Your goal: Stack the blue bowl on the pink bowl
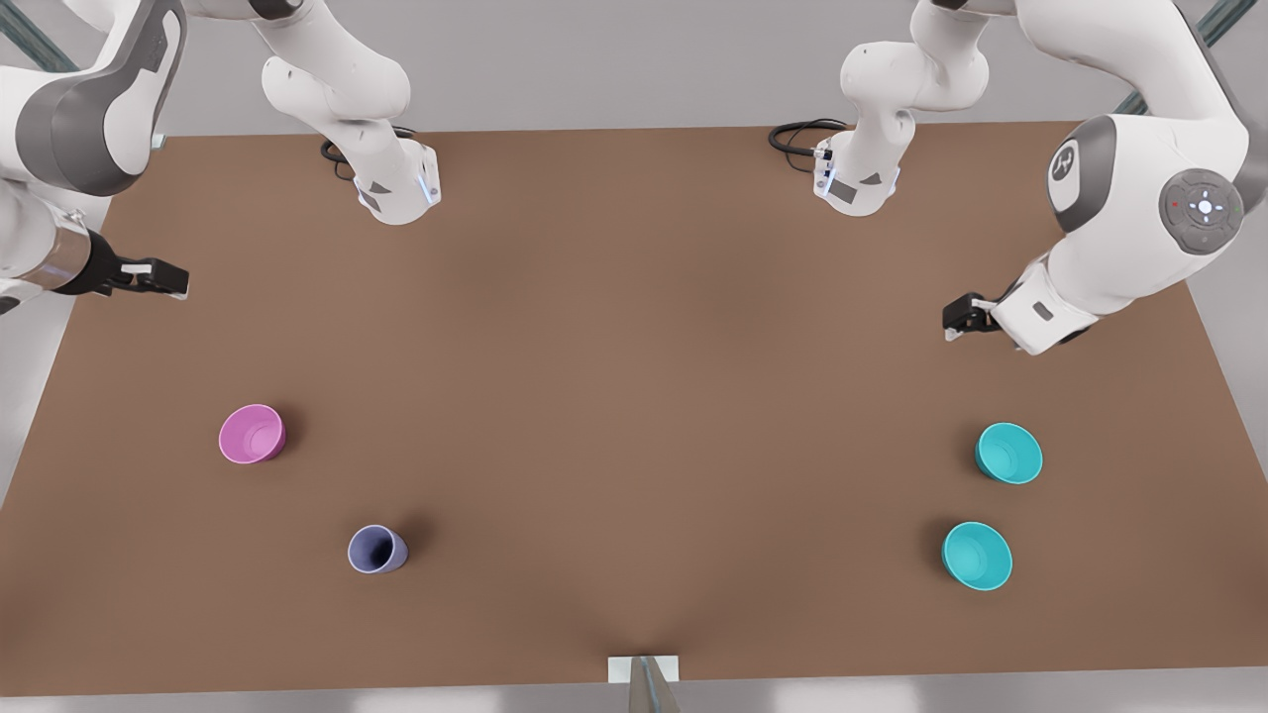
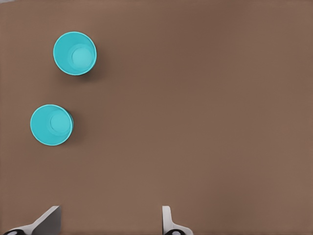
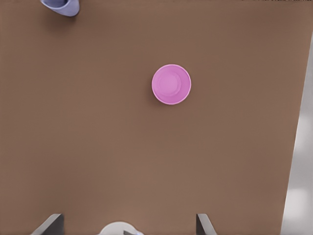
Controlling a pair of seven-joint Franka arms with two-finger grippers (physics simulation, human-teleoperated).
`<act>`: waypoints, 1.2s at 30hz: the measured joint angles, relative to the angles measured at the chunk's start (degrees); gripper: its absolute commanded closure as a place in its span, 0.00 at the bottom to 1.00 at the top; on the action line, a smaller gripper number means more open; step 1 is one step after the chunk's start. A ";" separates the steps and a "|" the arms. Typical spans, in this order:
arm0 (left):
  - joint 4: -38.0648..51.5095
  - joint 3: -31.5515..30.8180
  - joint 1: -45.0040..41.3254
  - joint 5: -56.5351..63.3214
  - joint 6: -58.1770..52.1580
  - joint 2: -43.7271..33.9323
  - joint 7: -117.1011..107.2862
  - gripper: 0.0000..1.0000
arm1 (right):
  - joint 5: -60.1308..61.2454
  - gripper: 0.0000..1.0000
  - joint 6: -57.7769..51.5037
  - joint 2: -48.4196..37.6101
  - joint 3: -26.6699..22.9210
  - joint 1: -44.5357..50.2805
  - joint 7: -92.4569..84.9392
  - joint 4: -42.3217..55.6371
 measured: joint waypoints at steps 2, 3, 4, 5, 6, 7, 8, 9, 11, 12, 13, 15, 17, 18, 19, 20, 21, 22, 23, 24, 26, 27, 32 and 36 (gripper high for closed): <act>0.51 -0.03 0.01 -0.07 -0.41 0.22 0.06 0.00 | 0.00 0.00 0.18 0.05 0.00 -0.01 -0.17 0.00; 0.61 -0.03 0.03 -0.11 -0.52 0.46 0.08 0.00 | 0.03 0.00 0.24 0.46 -0.02 -0.03 -0.24 0.08; 0.69 -0.04 0.03 -0.15 -0.69 0.34 0.11 0.00 | 0.03 0.00 0.29 2.08 -0.10 -0.05 -0.31 0.40; 0.73 -0.05 0.02 -0.22 -0.84 0.23 0.14 0.00 | -0.01 0.00 0.28 5.00 -0.43 0.01 -0.40 1.42; 1.15 -0.04 0.01 -0.24 -0.97 0.40 0.18 0.00 | 0.02 0.00 0.33 8.44 -0.72 -0.35 -0.50 2.23; 1.74 0.31 -0.16 -0.33 -1.08 0.64 0.25 0.00 | 0.13 0.00 0.49 11.68 -0.87 -1.47 -0.60 2.73; 2.01 0.68 -0.07 -0.43 -1.17 0.95 0.32 0.00 | 0.26 0.00 1.12 14.51 -0.91 -3.25 -0.72 2.98; 2.16 0.88 0.19 -0.50 -1.30 1.09 0.37 0.00 | 0.32 0.00 2.23 17.01 -0.95 -5.05 -0.89 3.08; 2.29 1.04 0.51 -0.55 -1.75 1.68 0.48 0.00 | 0.77 0.00 5.53 22.13 -0.89 -8.99 -1.59 2.86; 2.32 1.07 0.51 -0.49 -1.92 1.89 0.53 0.00 | 1.02 0.00 7.24 23.91 -0.80 -10.15 -1.97 2.66; 2.34 1.08 0.46 -0.42 -2.07 1.99 0.58 0.00 | 1.45 0.00 9.00 25.41 -0.72 -11.20 -2.39 2.49; 2.36 1.08 0.36 -0.34 -2.43 2.17 0.65 0.00 | 2.73 0.00 13.09 26.78 -0.66 -13.16 -3.56 0.57; 2.66 1.12 0.32 -0.33 -2.83 2.11 0.69 0.00 | 3.55 0.00 18.07 27.77 -0.71 -13.97 -4.87 -0.94; 3.19 1.18 0.29 -0.28 -3.04 1.91 0.68 0.00 | 3.91 0.00 20.80 28.25 -0.66 -14.36 -5.48 -2.00; 3.66 1.54 0.09 -0.30 -3.33 1.80 0.69 0.00 | 4.67 0.00 23.42 28.28 -0.63 -14.87 -6.07 -3.68; 4.29 2.42 -0.14 -0.40 -3.90 1.74 0.73 0.00 | 5.56 0.00 26.16 27.83 -0.61 -15.29 -6.62 -6.16; 5.09 2.89 0.19 -0.53 -4.59 1.72 0.77 0.00 | 6.41 0.00 29.34 26.57 -0.58 -15.85 -7.14 -9.98; 6.26 2.94 0.55 -0.63 -5.22 1.77 0.79 0.00 | 7.25 0.00 32.64 25.42 -0.57 -16.27 -7.63 -13.64; 6.89 2.89 0.59 -0.73 -5.73 1.89 0.82 0.00 | 7.92 0.00 35.84 24.74 -0.56 -16.59 -8.09 -16.49; 7.25 2.75 0.35 -0.82 -6.14 2.01 0.82 0.00 | 8.43 0.00 39.10 24.46 -0.55 -16.97 -8.52 -18.92; 7.54 2.62 -0.40 -1.11 -6.67 2.89 0.83 0.00 | 9.08 0.00 45.91 24.31 -0.53 -17.55 -9.32 -23.36; 7.77 2.64 -0.57 -1.52 -6.81 3.50 0.82 0.00 | 9.29 0.00 48.98 24.36 -0.50 -17.90 -9.69 -24.82; 9.46 3.39 -0.29 -1.77 -7.21 4.85 0.33 0.00 | 9.80 0.00 60.14 25.66 -0.38 -19.14 -11.22 -28.08; 9.61 3.46 -0.20 -1.68 -7.36 4.87 -0.33 0.00 | 9.94 0.00 64.36 27.10 -0.37 -19.32 -12.16 -28.95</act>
